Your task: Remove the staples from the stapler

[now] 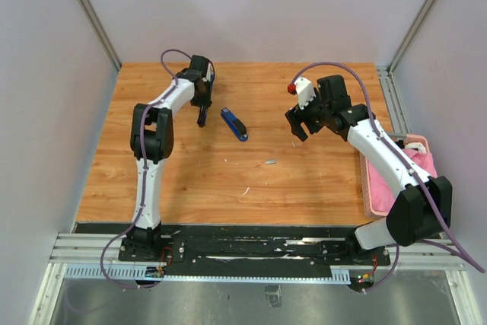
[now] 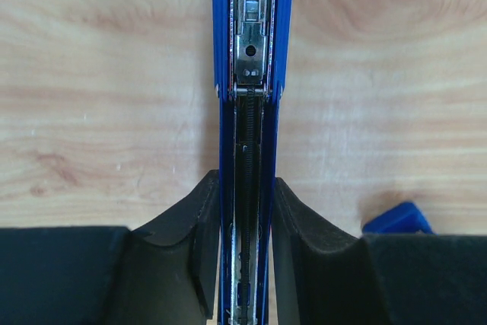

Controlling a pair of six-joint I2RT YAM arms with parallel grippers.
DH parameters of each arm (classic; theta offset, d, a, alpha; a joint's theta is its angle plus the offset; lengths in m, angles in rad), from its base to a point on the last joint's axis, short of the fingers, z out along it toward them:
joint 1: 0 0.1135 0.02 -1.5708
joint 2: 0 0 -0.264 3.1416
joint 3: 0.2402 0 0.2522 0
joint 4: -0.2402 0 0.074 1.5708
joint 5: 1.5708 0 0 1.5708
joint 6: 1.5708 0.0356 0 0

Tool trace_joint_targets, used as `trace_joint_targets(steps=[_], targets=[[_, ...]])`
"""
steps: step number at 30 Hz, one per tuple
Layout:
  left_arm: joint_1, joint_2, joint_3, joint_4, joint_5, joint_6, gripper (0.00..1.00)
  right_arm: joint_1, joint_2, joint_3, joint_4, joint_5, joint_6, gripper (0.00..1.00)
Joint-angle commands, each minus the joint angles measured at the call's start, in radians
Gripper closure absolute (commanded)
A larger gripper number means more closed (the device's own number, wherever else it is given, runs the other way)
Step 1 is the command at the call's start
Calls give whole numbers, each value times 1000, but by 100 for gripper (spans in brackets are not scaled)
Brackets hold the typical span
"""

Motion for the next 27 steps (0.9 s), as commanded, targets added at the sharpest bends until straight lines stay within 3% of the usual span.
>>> trace_joint_targets(steps=[1, 5, 12, 21, 27], targets=[[-9, 91, 132, -29, -26, -20, 91, -17, -5, -18, 10, -21, 3, 22], [-10, 143, 222, -49, -24, -27, 86, -15, 3, -28, 27, -49, 3, 22], [-11, 88, 188, -47, -6, -22, 57, 40, 50, -48, 143, -67, 48, 22], [-9, -123, 87, -57, 64, 23, 25, 260, 262, 23, 313, 121, 36, 22], [30, -379, -120, -10, 82, 89, 5, 331, 492, 275, 203, 195, 145, 23]])
